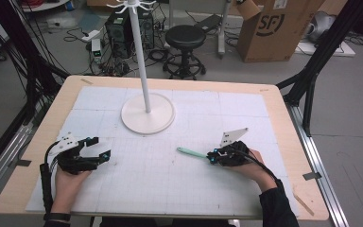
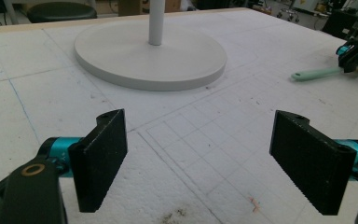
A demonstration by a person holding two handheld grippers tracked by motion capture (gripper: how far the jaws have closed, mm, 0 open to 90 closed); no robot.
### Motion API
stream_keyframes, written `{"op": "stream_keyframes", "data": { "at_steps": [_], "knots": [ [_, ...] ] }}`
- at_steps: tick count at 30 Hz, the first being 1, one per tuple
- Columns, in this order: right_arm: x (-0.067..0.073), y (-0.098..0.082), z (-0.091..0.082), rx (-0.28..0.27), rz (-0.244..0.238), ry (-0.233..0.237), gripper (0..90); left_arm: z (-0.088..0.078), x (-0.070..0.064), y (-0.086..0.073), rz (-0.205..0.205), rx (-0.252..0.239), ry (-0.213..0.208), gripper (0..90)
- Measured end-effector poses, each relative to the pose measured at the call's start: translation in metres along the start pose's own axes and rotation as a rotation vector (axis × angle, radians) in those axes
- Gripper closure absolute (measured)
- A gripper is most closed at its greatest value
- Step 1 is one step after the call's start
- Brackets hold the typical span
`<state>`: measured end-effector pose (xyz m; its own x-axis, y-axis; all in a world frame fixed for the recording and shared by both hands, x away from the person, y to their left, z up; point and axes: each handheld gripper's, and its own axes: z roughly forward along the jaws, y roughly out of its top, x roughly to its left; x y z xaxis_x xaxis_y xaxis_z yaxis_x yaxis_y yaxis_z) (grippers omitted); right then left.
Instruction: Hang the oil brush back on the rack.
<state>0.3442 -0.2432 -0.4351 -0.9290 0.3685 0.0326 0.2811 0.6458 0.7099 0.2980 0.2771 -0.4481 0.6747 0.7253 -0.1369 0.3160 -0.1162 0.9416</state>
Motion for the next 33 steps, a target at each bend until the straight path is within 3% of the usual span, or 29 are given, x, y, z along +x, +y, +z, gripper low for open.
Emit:
{"op": "stream_keyframes", "data": {
  "at_steps": [9,17,24,33],
  "knots": [
    [0.000,0.015,-0.011,-0.103,0.053,-0.018,83.2,0.000,0.000,0.000,0.002,0.000,0.000,19.7],
    [-0.002,0.042,-0.028,-0.220,0.105,-0.045,83.2,0.000,0.000,0.000,0.002,0.003,0.002,19.7],
    [-0.003,0.068,-0.040,-0.271,0.110,-0.055,83.1,0.000,0.000,0.000,-0.002,0.003,-0.001,19.7],
    [-0.004,0.118,-0.062,-0.312,0.062,-0.070,83.2,0.000,0.000,0.000,-0.001,0.004,0.000,19.7]
  ]
}}
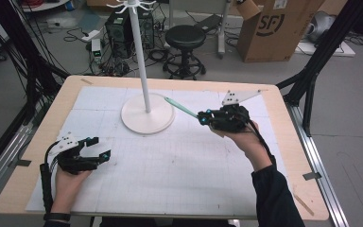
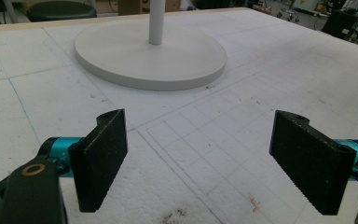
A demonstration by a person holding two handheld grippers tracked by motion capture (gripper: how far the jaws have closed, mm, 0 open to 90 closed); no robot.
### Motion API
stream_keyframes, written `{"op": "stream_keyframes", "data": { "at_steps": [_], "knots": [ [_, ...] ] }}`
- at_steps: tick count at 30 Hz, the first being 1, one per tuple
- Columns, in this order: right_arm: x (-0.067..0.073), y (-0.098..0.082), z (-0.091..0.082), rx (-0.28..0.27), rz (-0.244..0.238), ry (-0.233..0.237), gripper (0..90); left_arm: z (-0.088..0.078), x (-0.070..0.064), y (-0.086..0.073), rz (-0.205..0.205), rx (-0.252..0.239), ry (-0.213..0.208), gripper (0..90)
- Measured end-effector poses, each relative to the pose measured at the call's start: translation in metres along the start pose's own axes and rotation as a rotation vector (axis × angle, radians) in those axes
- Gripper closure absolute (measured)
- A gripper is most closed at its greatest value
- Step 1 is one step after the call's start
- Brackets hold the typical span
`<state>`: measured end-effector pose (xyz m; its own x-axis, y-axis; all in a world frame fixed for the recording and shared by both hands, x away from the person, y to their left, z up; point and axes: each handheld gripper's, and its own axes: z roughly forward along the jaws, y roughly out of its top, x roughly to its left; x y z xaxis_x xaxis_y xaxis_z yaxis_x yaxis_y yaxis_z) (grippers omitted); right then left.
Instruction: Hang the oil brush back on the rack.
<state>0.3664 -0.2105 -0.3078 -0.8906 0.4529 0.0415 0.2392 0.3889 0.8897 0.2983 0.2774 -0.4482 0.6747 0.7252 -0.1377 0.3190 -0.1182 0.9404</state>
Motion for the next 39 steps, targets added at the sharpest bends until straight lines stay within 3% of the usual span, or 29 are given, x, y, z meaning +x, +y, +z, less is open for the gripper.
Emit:
{"op": "stream_keyframes", "data": {
  "at_steps": [16,29,39],
  "knots": [
    [-0.003,0.095,-0.023,-0.070,-0.046,-0.049,83.1,0.000,0.000,0.000,-0.001,-0.002,-0.003,19.8],
    [-0.014,0.138,-0.035,-0.111,-0.059,-0.077,83.1,0.000,0.001,0.000,-0.006,-0.005,-0.012,19.9],
    [-0.017,0.168,-0.043,-0.112,-0.048,-0.099,83.1,0.000,0.000,0.000,-0.001,-0.003,-0.015,20.1]
  ]
}}
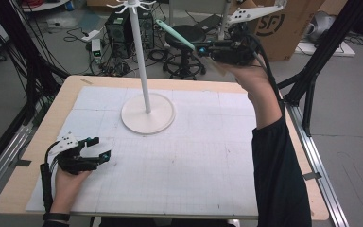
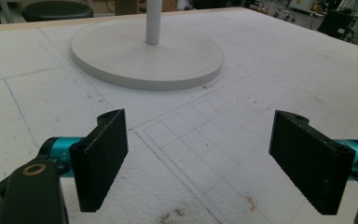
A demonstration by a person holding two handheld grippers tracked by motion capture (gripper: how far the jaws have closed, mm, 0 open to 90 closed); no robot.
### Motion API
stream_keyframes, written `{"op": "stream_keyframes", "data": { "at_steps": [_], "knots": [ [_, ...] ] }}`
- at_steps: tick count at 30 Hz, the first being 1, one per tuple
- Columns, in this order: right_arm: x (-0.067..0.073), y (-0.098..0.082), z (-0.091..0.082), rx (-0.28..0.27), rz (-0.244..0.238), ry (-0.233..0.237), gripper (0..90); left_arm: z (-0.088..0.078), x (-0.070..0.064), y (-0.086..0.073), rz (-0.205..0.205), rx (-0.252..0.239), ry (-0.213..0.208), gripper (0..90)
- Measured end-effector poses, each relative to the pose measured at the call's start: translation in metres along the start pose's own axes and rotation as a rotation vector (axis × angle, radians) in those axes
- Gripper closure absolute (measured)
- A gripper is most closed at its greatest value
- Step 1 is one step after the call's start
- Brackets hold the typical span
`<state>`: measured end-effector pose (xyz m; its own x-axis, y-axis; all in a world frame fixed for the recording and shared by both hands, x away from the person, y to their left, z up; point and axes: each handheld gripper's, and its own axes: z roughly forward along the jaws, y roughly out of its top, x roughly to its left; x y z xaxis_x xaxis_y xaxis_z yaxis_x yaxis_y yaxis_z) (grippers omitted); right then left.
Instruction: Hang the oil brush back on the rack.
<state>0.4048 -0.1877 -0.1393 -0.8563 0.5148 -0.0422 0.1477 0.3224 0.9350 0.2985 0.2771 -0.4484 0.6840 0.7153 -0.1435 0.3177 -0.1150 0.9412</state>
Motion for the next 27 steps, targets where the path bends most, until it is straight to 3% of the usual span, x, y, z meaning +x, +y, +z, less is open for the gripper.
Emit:
{"op": "stream_keyframes", "data": {
  "at_steps": [14,27],
  "knots": [
    [-0.001,0.017,0.004,-0.020,-0.032,-0.001,83.1,0.000,0.000,0.000,0.010,0.005,0.000,20.6],
    [-0.004,0.025,0.009,-0.020,-0.013,-0.023,83.0,0.001,-0.002,0.000,0.023,0.011,0.001,21.1]
  ]
}}
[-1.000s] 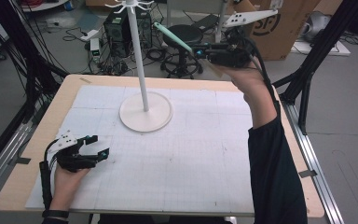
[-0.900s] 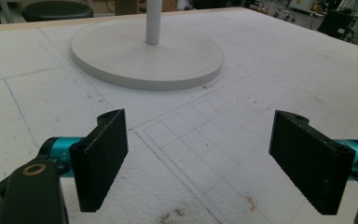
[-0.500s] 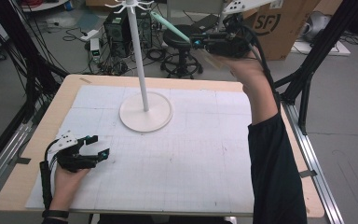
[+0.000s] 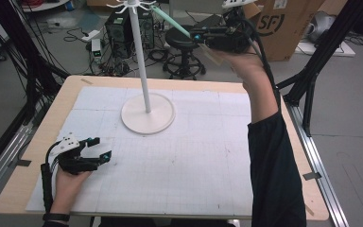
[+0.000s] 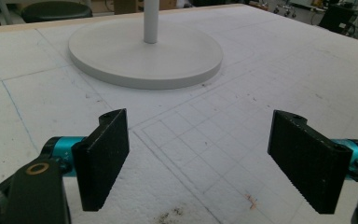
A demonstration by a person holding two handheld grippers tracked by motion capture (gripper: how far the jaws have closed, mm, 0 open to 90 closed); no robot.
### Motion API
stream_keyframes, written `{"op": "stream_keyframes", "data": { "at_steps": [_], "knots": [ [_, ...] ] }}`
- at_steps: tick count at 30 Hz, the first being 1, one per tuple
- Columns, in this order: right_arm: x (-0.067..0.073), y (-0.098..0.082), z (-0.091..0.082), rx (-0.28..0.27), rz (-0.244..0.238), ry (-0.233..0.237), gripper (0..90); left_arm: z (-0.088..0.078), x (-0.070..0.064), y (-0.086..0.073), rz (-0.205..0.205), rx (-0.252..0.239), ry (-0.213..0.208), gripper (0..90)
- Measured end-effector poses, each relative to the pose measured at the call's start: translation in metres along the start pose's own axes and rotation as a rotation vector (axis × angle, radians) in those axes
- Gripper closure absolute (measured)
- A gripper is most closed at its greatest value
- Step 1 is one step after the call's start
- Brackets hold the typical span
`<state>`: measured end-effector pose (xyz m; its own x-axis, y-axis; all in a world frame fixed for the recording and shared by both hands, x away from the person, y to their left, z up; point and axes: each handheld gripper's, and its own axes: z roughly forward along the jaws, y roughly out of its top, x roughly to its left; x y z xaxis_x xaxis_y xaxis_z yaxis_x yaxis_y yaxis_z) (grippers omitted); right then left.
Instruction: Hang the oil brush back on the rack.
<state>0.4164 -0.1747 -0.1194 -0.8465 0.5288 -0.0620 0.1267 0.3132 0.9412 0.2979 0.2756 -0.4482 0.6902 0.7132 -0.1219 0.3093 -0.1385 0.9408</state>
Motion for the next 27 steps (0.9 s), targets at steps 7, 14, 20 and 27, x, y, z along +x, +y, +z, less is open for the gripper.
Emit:
{"op": "stream_keyframes", "data": {
  "at_steps": [7,14,20,27],
  "knots": [
    [0.0004,0.0000,0.0050,0.011,-0.002,0.006,83.0,0.0001,-0.0001,0.0001,0.008,0.003,0.001,21.4],
    [0.0024,-0.0002,0.0079,0.015,-0.003,0.005,83.0,0.0001,-0.0008,0.0000,0.005,0.001,0.001,21.5],
    [-0.0008,0.0007,0.0043,-0.016,0.002,-0.016,83.0,0.0002,-0.0008,0.0000,0.009,0.002,0.000,21.5],
    [-0.0025,-0.0016,0.0064,-0.002,0.017,-0.003,83.0,0.0004,-0.0009,0.0000,0.009,0.001,-0.001,21.5]
  ]
}}
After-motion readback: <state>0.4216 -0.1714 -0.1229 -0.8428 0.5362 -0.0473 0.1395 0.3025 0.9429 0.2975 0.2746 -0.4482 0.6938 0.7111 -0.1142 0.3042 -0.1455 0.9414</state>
